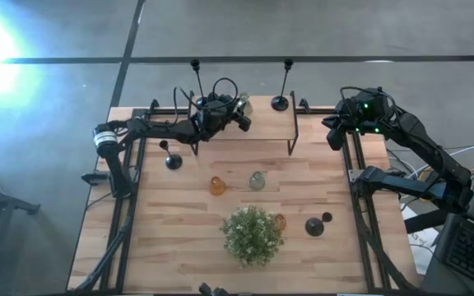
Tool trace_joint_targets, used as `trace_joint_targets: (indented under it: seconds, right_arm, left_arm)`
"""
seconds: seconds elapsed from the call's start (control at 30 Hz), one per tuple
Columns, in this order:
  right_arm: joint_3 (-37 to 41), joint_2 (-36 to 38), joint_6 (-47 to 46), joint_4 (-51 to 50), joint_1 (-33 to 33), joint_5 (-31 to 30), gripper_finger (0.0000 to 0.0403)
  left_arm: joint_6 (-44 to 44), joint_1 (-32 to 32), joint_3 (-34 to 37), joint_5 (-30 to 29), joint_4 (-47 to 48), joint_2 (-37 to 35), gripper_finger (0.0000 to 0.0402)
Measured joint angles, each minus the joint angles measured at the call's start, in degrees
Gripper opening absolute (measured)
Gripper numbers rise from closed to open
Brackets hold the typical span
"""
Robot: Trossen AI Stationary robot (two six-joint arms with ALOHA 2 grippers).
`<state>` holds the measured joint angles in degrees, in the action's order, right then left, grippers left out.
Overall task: Pick & Place candle stick holders
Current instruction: Put the left green glass candle holder on the shelf
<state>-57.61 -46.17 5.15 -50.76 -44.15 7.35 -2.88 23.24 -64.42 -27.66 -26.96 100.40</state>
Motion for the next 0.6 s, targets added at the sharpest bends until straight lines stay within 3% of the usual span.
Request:
trace_joint_targets:
  seconds: [0.6]
  right_arm:
    - [0.0,0.0,0.0,-0.1,0.0,0.0,0.0043]
  left_arm:
    - [-0.1,0.0,0.0,1.9,0.1,0.0,0.0136]
